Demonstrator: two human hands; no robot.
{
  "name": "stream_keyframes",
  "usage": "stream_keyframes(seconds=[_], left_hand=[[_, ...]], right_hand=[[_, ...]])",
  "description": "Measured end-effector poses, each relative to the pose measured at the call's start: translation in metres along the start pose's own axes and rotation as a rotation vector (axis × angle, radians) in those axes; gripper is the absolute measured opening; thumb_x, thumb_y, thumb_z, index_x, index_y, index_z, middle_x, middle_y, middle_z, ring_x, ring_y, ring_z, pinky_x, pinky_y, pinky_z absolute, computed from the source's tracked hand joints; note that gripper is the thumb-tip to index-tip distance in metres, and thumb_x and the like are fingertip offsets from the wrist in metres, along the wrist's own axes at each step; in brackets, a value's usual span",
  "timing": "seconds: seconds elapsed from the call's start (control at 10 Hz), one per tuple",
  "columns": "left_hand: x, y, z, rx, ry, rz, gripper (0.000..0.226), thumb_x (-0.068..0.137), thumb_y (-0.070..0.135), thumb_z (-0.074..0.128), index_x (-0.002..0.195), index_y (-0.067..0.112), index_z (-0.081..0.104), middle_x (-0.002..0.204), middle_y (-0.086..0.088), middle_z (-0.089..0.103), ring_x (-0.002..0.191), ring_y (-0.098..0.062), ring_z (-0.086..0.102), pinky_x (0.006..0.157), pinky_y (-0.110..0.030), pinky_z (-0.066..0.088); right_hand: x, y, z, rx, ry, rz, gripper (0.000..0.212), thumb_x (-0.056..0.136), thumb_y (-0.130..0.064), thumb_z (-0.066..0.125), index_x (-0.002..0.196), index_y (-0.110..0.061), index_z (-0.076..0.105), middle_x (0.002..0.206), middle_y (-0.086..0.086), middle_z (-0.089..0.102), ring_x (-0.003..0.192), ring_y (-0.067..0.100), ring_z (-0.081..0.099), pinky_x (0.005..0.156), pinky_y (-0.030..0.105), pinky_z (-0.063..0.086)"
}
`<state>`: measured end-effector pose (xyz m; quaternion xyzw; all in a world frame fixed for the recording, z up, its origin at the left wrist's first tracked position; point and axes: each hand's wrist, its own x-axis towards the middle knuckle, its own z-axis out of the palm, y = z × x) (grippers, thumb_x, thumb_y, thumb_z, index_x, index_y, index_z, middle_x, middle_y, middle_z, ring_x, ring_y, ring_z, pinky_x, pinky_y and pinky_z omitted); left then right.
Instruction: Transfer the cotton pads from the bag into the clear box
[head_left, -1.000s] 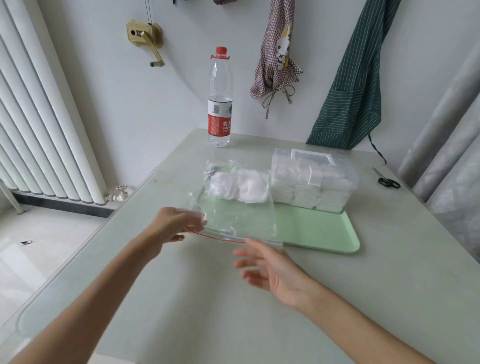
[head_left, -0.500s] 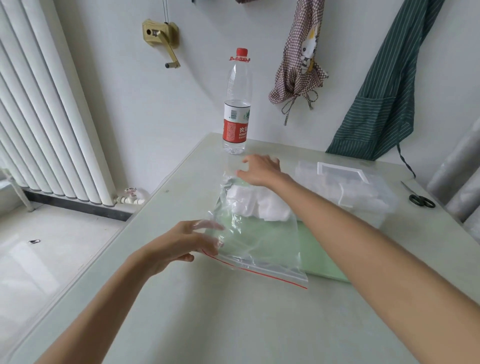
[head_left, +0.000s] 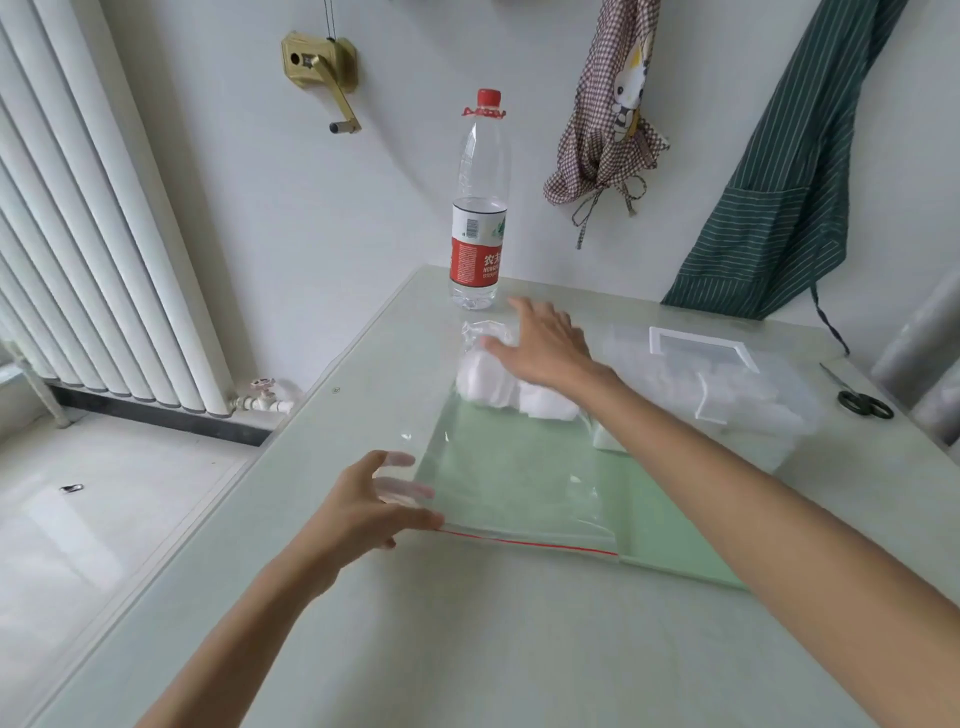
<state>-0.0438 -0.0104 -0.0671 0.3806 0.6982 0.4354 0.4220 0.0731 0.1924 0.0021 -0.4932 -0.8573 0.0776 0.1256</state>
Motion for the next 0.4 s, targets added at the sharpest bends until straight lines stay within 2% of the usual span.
stream_keyframes(seconds=[0.1,0.2,0.3,0.4], left_hand=[[-0.002,0.003,0.001,0.106,0.016,0.03,0.064,0.068,0.007,0.08,0.12,0.028,0.048,0.113,0.002,0.059,0.063,-0.014,0.054,0.042,-0.016,0.037],[-0.002,0.001,0.0,0.136,0.04,0.019,0.081,0.069,0.007,0.079,0.134,0.029,0.036,0.122,-0.001,0.049,0.067,-0.018,0.054,0.042,-0.019,0.037],[-0.002,0.003,0.005,0.151,0.03,-0.037,0.085,0.073,0.006,0.077,0.141,0.024,0.029,0.127,0.0,0.047,0.067,-0.017,0.049,0.048,-0.022,0.039],[-0.009,0.006,0.006,0.181,0.082,-0.054,0.097,0.063,0.017,0.083,0.143,0.021,0.028,0.132,0.001,0.045,0.081,-0.02,0.057,0.058,-0.026,0.047]], right_hand=[[-0.039,0.011,0.014,-0.158,-0.217,0.005,0.085,0.087,-0.068,0.035,0.15,-0.019,0.007,0.155,0.013,0.012,0.141,0.033,0.014,0.11,0.044,0.019],[-0.055,0.02,0.027,-0.228,-0.241,0.012,0.086,0.088,-0.069,0.031,0.151,-0.02,0.002,0.158,0.012,0.0,0.143,0.034,0.003,0.113,0.044,0.013],[-0.059,0.016,0.018,-0.206,-0.14,-0.025,0.083,0.089,-0.067,0.031,0.151,-0.021,0.002,0.158,0.014,-0.001,0.144,0.035,-0.002,0.115,0.045,0.009],[-0.076,0.017,0.001,-0.15,-0.074,-0.169,0.078,0.092,-0.062,0.033,0.151,-0.021,0.004,0.159,0.011,0.0,0.145,0.03,-0.003,0.116,0.043,0.007]])
